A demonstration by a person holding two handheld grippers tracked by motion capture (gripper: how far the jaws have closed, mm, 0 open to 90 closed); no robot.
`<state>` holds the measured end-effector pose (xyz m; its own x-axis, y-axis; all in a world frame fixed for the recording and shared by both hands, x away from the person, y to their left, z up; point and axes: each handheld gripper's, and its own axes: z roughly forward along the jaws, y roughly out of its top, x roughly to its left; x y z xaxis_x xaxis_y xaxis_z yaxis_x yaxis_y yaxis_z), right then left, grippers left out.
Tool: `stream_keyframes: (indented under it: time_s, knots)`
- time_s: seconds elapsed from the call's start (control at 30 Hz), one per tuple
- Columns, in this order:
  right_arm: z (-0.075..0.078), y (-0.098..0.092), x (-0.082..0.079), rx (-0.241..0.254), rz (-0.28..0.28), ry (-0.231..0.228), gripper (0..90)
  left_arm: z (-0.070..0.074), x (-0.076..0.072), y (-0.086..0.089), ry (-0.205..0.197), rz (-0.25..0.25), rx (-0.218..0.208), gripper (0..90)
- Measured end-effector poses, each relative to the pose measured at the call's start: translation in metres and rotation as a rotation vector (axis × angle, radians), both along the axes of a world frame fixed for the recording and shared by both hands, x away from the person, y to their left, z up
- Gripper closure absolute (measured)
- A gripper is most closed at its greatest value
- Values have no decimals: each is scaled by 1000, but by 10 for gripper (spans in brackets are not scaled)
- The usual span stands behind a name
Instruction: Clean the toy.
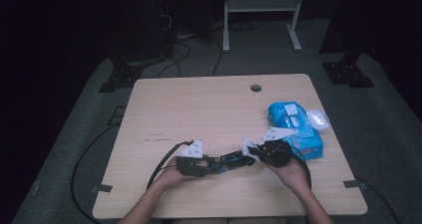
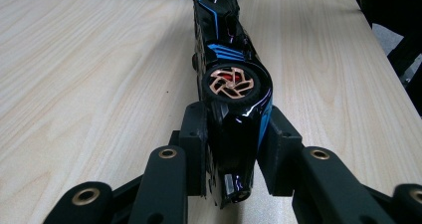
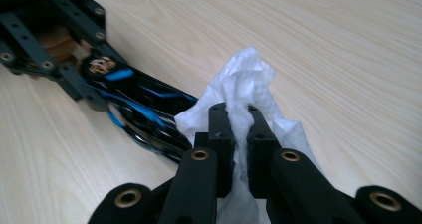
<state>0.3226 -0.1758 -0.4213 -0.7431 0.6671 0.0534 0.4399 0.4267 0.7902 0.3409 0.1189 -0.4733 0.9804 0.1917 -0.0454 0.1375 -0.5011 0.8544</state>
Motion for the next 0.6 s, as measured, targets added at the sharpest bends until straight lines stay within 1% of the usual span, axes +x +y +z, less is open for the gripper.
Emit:
stream_keyframes:
  time_s: [0.1,0.17,0.2,0.23,0.3,0.37,0.4,0.47,0.5,0.53,0.6]
  knots:
    - [0,20,1,1,48,-9,848,0,0,0,1,1,-2,678]
    - [0,32,1,1,79,-6,848,0,0,0,3,2,-3,678]
    - [-1,37,2,-8,92,-17,848,0,0,0,4,3,-4,678]
    - [0,38,2,-14,95,-16,848,0,0,0,3,2,-3,678]
    - [0,34,3,-15,87,-13,848,0,0,0,1,1,-1,679]
    - [0,21,3,-8,54,-9,848,0,0,1,-3,-3,5,679]
    - [-1,13,3,-15,33,-7,848,0,0,0,-2,-3,3,679]
    - [-2,-1,1,19,6,6,848,0,0,0,-3,-8,3,680]
    - [-2,-5,0,30,-1,13,848,0,1,0,-2,-8,3,681]
    - [-2,-6,-1,16,-6,-1,848,0,1,-1,-2,-8,2,680]
    - [-2,-7,-1,17,-3,-3,847,0,0,-1,-1,-5,3,680]
